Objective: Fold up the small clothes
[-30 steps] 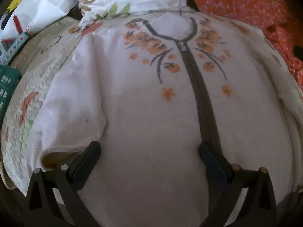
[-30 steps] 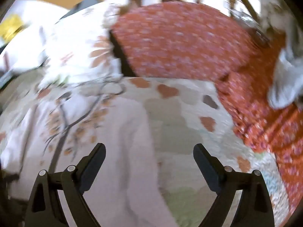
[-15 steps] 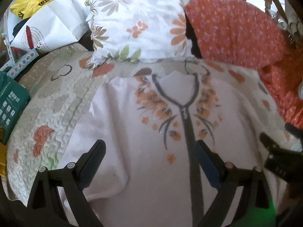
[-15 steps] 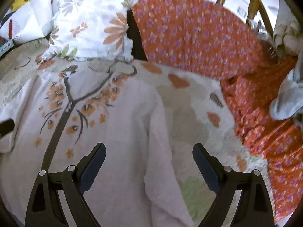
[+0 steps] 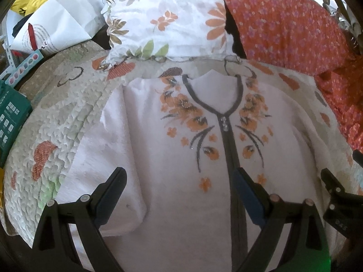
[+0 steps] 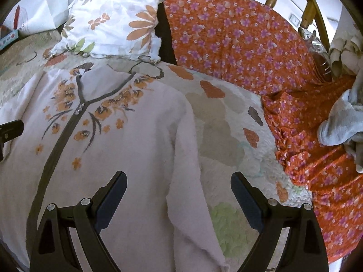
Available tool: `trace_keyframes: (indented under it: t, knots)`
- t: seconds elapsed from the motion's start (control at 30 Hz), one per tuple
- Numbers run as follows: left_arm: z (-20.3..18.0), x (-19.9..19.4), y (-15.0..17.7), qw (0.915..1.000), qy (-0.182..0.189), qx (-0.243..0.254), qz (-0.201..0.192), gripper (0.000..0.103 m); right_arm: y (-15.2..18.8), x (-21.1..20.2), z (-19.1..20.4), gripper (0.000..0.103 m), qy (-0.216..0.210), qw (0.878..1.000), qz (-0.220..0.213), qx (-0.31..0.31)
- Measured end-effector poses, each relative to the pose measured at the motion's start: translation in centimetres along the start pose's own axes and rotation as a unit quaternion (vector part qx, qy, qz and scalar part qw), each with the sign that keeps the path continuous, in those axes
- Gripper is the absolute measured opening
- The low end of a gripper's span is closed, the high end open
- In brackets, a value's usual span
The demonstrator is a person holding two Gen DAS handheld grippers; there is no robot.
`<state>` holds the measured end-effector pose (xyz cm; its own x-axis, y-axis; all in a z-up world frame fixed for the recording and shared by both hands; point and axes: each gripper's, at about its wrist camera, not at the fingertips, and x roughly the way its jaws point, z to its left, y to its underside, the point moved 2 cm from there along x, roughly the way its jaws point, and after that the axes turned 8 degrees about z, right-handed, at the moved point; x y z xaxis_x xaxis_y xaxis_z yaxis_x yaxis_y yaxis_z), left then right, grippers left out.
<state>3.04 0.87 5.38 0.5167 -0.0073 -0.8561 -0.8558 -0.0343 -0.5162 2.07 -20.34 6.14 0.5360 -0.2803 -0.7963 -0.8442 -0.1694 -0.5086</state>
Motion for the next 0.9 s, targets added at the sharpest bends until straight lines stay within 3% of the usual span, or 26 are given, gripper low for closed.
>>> trace_keyframes:
  t: [0.9]
  knots:
    - [0.5,0.8,0.7,0.9998,-0.005,0.001,0.021,0.094,0.1,1.7,0.1,0.095,0.019,1.000,0.023,0.003]
